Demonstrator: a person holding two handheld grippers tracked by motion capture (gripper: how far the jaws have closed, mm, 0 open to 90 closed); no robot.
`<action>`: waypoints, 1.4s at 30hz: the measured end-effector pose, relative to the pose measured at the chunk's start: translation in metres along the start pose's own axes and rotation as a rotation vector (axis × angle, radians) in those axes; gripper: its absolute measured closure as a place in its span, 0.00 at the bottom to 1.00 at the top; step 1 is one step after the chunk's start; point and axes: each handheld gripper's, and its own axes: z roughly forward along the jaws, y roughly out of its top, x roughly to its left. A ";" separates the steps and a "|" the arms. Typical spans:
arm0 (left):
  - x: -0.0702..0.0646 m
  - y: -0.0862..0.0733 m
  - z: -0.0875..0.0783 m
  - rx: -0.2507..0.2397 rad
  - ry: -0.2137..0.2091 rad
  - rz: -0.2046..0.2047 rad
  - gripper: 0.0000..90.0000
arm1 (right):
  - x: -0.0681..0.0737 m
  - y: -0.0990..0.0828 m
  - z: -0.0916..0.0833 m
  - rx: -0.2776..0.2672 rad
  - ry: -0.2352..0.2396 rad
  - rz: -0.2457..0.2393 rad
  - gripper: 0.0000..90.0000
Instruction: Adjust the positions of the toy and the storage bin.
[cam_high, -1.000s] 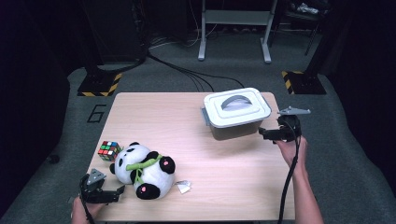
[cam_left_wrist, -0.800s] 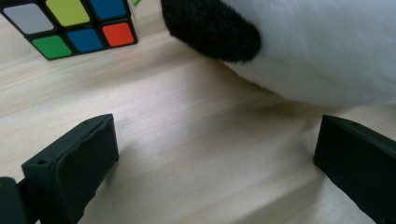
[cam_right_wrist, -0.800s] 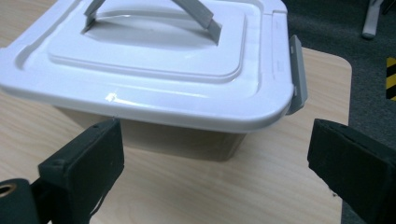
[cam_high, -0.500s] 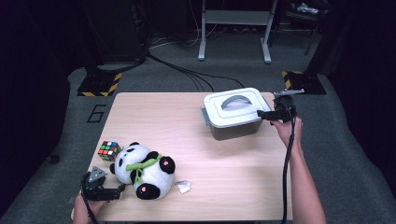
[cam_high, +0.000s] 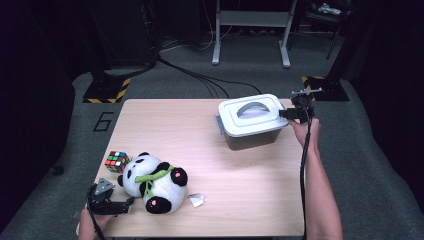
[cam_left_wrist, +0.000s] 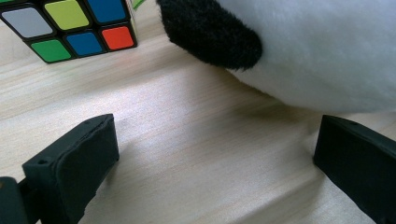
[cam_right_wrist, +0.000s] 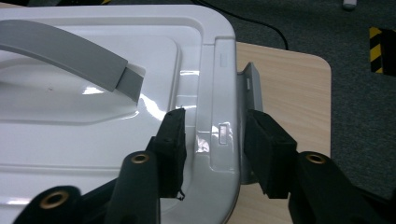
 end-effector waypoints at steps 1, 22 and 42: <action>0.000 0.000 0.000 0.001 0.000 0.001 0.00 | 0.000 0.000 0.000 -0.001 -0.001 -0.002 0.70; 0.000 0.000 0.000 0.000 0.001 -0.001 0.00 | 0.024 -0.016 -0.018 0.033 0.002 0.029 0.72; 0.000 0.000 0.000 0.000 0.001 -0.001 0.00 | 0.061 -0.035 -0.029 -0.020 0.087 -0.012 0.67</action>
